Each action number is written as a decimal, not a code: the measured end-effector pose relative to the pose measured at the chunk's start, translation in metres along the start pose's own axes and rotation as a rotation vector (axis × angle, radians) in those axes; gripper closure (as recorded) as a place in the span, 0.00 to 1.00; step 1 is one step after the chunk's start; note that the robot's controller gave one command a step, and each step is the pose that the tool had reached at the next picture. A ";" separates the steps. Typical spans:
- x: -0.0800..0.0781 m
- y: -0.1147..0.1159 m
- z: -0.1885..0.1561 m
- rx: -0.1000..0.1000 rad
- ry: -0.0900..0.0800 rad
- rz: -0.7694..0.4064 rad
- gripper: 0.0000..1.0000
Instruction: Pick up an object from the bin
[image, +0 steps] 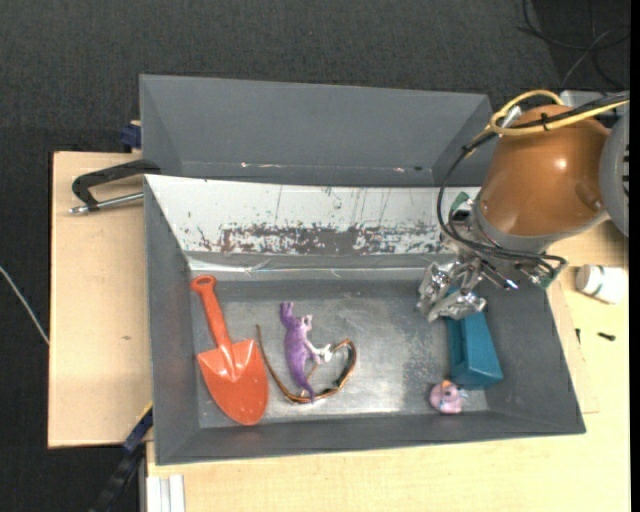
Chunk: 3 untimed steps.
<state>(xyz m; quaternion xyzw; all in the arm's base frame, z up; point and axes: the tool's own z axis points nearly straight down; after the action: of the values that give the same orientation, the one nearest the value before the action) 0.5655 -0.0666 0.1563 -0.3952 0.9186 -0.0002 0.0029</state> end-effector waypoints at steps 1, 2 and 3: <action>-0.058 0.053 0.034 -0.006 0.002 -0.149 0.00; -0.055 0.050 0.032 -0.003 0.002 -0.143 0.00; -0.053 0.073 0.038 0.004 -0.001 -0.207 0.00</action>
Offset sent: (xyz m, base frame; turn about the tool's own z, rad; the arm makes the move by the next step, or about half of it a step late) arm 0.0000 0.0000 0.0000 0.0000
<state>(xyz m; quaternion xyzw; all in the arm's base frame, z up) 0.5487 0.0224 0.1187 -0.4879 0.8729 -0.0020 0.0041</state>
